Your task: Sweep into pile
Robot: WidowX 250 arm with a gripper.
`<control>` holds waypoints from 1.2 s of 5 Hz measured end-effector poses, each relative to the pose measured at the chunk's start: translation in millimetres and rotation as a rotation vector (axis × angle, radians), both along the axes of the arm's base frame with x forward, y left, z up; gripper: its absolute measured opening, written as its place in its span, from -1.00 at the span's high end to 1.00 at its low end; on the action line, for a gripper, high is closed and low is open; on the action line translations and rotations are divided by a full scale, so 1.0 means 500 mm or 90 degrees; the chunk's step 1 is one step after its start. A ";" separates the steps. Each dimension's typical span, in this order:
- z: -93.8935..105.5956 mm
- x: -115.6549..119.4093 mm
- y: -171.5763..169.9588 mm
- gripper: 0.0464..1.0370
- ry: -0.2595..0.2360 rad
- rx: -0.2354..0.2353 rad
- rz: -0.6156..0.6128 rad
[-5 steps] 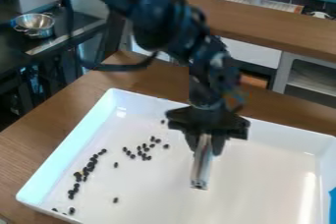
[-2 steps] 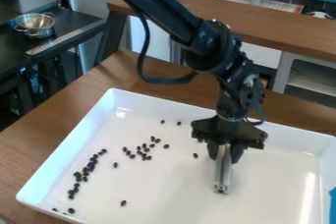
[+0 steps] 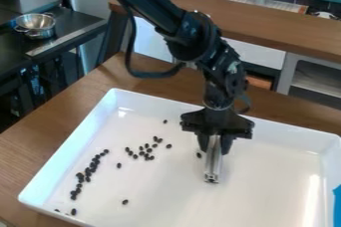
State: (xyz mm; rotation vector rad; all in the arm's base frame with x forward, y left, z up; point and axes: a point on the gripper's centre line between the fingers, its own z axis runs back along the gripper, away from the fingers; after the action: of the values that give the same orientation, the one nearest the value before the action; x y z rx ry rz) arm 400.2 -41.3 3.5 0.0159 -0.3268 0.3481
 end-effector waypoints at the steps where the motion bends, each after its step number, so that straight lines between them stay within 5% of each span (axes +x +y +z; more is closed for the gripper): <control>1: -0.009 0.000 0.052 0.30 -0.011 0.013 0.017; 3: -0.021 -0.007 0.092 0.30 -0.030 0.053 0.002; 6: -0.017 -0.099 0.242 0.30 0.090 0.103 0.255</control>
State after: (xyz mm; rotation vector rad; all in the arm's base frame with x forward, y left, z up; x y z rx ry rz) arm 350.7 79.7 -4.8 0.2669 -0.2096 0.7138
